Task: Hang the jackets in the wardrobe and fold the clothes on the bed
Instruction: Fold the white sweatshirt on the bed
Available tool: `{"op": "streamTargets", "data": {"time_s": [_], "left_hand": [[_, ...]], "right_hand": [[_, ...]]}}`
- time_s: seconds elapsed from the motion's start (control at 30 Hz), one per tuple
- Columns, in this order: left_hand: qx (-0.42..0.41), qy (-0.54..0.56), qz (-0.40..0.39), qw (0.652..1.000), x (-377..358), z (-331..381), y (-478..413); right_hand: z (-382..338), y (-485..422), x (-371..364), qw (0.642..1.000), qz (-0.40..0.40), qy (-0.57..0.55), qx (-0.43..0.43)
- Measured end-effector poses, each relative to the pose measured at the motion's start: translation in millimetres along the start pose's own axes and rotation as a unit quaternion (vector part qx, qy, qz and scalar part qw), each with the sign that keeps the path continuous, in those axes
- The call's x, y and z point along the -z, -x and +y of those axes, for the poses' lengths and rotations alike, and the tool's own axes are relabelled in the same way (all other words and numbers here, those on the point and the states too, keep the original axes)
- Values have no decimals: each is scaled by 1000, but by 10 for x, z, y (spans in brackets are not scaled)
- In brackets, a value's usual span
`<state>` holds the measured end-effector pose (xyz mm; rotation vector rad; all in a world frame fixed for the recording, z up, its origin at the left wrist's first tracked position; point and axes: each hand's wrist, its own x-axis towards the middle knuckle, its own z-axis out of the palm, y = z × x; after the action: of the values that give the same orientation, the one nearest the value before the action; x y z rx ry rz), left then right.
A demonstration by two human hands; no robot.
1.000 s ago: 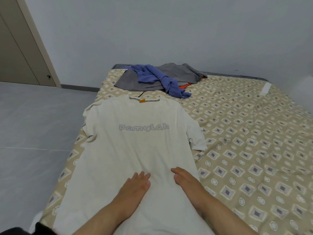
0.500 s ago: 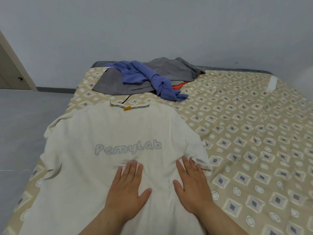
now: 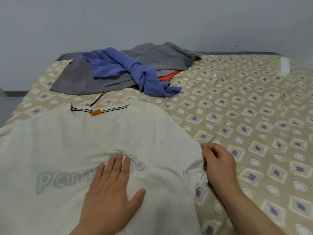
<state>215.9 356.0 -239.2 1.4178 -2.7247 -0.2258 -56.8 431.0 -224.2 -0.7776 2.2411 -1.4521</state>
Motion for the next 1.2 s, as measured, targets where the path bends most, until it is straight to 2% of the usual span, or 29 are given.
{"op": "streamTargets", "data": {"time_s": [0.07,0.17,0.23,0.33,0.4,0.5,0.57,0.63,0.7,0.77,0.83,0.9,0.93,1.0,1.13,1.2], "left_hand": [[-2,-18,-8,1000,8,18,-111],[0,-23,13,1000,-24,90,-400],[2,-18,12,1000,-34,176,-612],[-13,-19,5,1000,44,298,-903],[-24,51,-9,998,157,407,-1113],[-22,211,-31,977,385,683,-1460],[-101,161,-75,979,476,924,-1700],[-143,79,-144,976,536,1152,-1888],[-132,58,-196,970,576,1317,-2016],[-144,20,-225,963,580,1371,-2116],[-147,-8,-237,960,589,1410,-2187],[-154,-2,-181,971,584,1466,-2228],[-152,20,-134,979,565,1489,-2245],[-147,67,-61,985,494,1533,-2247],[-160,106,-61,980,274,1497,-2159],[-142,129,-68,979,263,1468,-2157]], "right_hand": [[20,26,-62,998,-4,45,41],[37,-8,-70,997,-3,55,58],[36,-43,-41,995,-25,70,72],[-42,-63,43,979,-64,151,118],[-120,-83,148,961,-125,202,138],[-193,-129,358,919,-281,252,113],[-209,-184,489,896,-359,246,93],[-186,-237,566,892,-389,217,74],[-127,-329,613,929,-344,134,29],[-64,-438,663,970,-241,4,-36],[-17,-529,719,984,-113,-108,-88],[4,-585,766,982,-36,-152,-105],[15,-594,782,981,-34,-154,-111],[40,-602,815,976,-85,-139,-147],[28,-572,877,947,-244,-126,-165],[46,-578,858,964,-229,-61,-122]]}}
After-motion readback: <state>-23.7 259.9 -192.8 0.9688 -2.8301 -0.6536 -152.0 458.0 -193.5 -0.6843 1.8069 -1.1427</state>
